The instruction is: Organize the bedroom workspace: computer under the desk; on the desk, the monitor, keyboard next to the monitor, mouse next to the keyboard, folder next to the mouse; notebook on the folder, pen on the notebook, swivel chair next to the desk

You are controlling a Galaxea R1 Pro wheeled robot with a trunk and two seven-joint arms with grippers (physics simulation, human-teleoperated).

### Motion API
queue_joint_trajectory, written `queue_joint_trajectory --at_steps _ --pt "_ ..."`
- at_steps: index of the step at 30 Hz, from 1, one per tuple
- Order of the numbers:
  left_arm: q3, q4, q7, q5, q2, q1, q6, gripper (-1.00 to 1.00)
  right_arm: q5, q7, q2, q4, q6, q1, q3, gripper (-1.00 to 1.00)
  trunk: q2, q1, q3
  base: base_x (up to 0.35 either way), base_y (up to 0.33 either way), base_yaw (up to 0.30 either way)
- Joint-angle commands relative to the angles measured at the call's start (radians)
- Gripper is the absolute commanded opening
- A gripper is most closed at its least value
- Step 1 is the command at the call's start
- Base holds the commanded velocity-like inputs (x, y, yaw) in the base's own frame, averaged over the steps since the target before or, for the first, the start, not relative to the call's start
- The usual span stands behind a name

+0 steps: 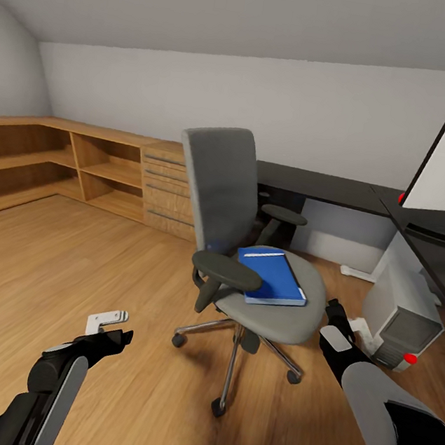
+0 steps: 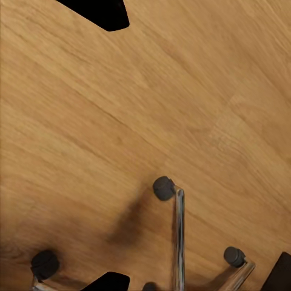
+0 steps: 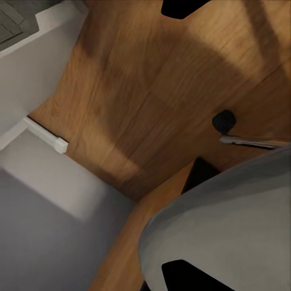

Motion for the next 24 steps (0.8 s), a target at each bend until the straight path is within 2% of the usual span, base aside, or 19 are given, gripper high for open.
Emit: queue_joint_trajectory --at_steps 1,16,24 --pt "0.001 -0.001 0.007 0.011 -0.001 0.0 0.004 1.0 0.0 -0.002 0.0 -0.001 -0.001 0.0 -0.003 1.0 0.0 0.0 -0.001 0.0 0.0 -0.006" --pt "0.0 0.0 0.006 0.011 -0.001 0.0 0.004 1.0 0.0 -0.002 0.0 -0.001 0.001 0.0 -0.003 1.0 0.0 0.0 -0.001 0.001 0.0 0.0" --pt "0.0 0.001 0.005 0.011 -0.001 0.0 0.003 1.0 0.0 -0.002 0.0 -0.001 0.001 0.0 -0.003 1.0 0.0 0.0 -0.001 0.196 0.0 0.0"
